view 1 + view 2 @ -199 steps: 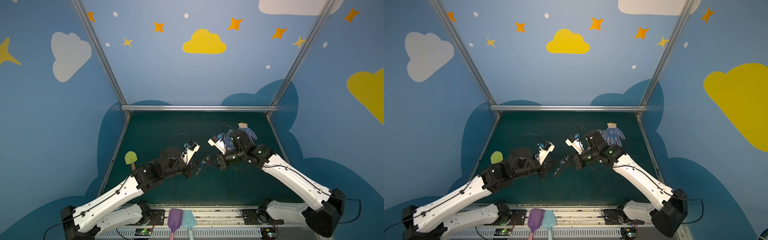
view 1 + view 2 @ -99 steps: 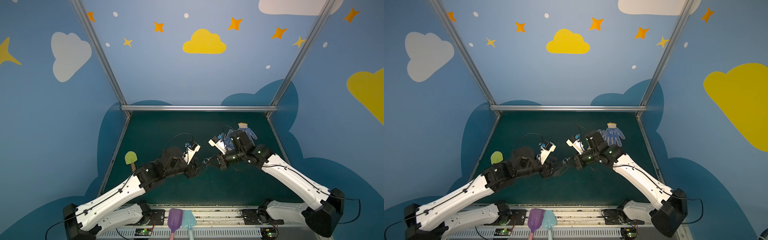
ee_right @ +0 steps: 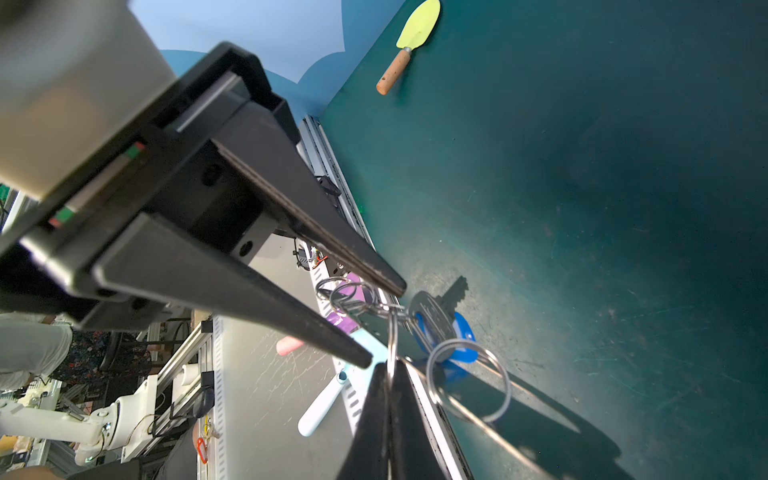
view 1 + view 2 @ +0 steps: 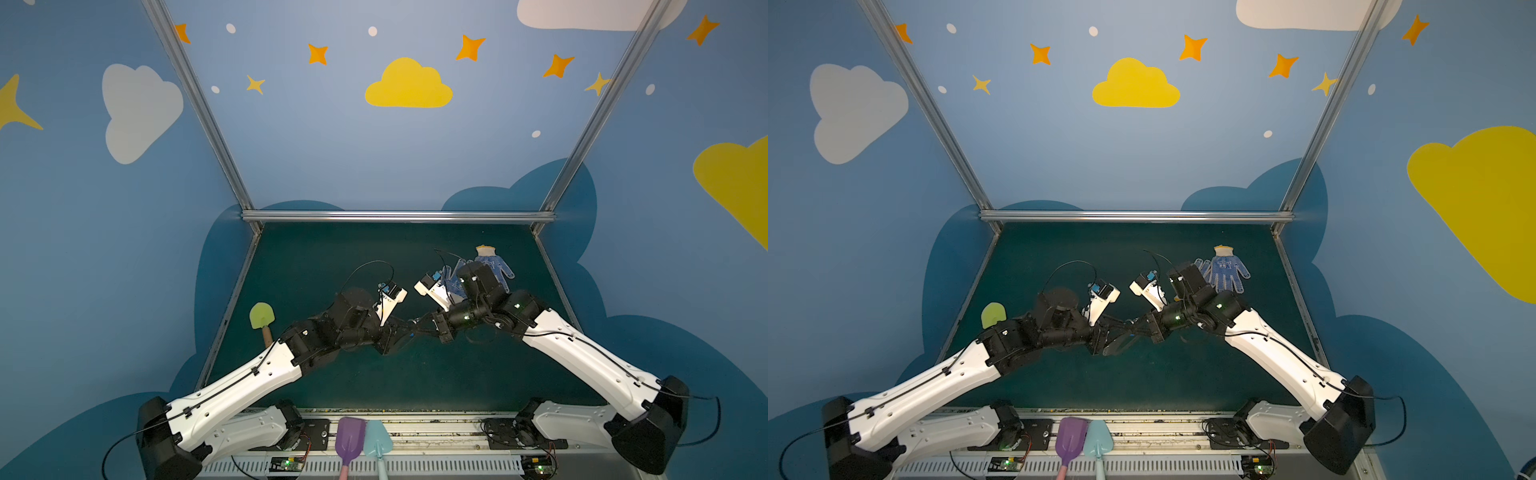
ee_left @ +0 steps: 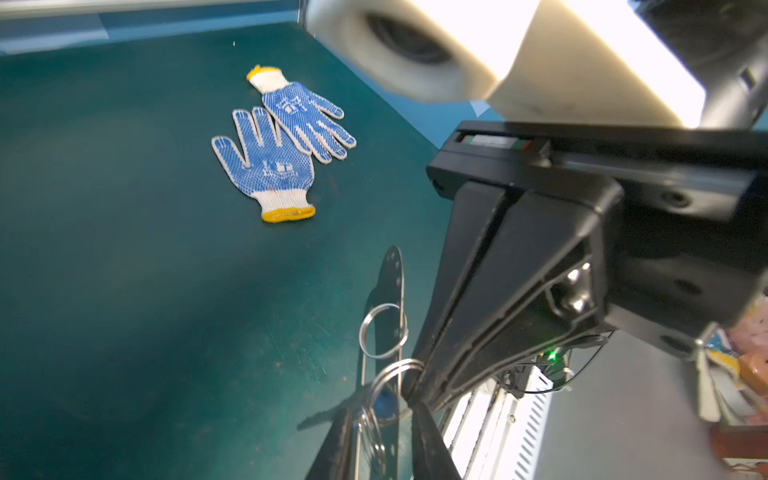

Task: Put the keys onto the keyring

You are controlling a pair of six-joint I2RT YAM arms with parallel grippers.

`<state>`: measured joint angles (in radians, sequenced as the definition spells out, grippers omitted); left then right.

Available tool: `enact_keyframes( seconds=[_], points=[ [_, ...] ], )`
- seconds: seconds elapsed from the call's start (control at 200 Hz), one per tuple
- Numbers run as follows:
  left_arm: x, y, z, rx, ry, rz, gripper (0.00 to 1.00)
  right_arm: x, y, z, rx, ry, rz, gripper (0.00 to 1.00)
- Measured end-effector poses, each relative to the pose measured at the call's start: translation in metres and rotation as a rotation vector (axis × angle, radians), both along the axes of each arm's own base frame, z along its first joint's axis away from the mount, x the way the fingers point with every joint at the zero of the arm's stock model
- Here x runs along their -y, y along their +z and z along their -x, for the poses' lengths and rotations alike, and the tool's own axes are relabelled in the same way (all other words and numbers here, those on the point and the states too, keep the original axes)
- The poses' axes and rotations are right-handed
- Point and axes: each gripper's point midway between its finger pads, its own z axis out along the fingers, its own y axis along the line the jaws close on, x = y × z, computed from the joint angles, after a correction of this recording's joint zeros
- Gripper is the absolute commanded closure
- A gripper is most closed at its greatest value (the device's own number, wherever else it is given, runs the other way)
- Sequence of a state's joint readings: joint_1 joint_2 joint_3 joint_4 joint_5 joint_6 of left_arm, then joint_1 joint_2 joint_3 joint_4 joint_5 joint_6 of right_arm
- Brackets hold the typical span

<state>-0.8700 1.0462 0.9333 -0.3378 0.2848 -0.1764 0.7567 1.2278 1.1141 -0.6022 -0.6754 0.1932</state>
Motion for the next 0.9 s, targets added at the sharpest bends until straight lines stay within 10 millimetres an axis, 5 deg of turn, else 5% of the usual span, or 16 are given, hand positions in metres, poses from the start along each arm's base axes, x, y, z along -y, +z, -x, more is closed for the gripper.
enact_keyframes(
  seconds=[0.28, 0.646, 0.741, 0.901],
  points=[
    [-0.004, 0.004, -0.001, 0.004, 0.011, 0.010, 0.96, 0.001, 0.002, -0.001, 0.014, 0.000, -0.006, 1.00],
    [-0.027, 0.041, 0.011, 0.085, 0.055, 0.114, 0.96, 0.004, 0.000, -0.007, -0.016, -0.034, -0.022, 1.00],
    [-0.029, 0.043, 0.009, 0.093, 0.069, 0.119, 0.67, 0.003, -0.002, -0.007, -0.024, -0.038, -0.018, 1.00],
    [-0.034, 0.030, 0.001, 0.083, 0.126, 0.088, 0.50, 0.004, -0.003, -0.008, -0.019, -0.039, -0.015, 1.00]
  ],
)
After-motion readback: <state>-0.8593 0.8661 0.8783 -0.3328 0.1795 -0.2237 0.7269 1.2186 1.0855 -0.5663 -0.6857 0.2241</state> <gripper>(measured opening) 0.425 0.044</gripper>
